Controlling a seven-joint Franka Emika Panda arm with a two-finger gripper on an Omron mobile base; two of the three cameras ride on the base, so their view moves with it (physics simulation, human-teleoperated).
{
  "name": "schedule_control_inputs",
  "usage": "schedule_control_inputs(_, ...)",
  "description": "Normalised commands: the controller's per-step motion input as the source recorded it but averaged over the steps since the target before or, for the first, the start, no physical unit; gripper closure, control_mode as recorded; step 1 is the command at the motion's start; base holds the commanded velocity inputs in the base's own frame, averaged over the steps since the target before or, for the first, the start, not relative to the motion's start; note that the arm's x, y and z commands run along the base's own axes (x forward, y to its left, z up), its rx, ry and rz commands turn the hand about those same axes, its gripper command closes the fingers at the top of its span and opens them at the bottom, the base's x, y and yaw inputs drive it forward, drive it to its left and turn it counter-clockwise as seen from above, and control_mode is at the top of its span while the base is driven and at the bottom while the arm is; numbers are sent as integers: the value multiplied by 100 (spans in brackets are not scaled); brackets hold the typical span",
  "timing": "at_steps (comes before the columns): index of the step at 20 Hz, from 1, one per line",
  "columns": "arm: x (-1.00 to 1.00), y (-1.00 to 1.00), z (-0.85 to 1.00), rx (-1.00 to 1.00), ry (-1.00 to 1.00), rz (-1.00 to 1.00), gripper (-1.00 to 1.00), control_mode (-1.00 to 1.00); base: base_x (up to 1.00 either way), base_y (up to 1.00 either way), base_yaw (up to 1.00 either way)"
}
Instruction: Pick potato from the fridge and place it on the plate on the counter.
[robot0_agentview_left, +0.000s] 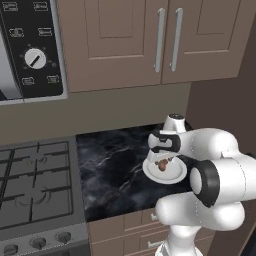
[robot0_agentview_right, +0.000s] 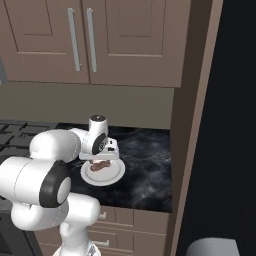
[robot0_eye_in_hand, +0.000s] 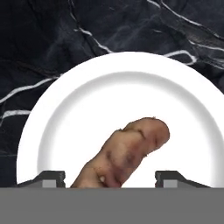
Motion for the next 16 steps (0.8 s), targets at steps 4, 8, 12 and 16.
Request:
schedule_control_inputs(4, 0, 0, 0, 0, 0, 0, -100, -100, 0, 0, 0)
schedule_control_inputs(8, 0, 0, 0, 0, 0, 0, -100, -100, 0, 0, 0)
schedule_control_inputs(12, -4, 0, 2, 0, 0, 0, -100, -100, 0, 0, 0)
schedule_control_inputs(16, -26, 0, 16, 0, 0, 0, -100, -100, 0, 0, 0)
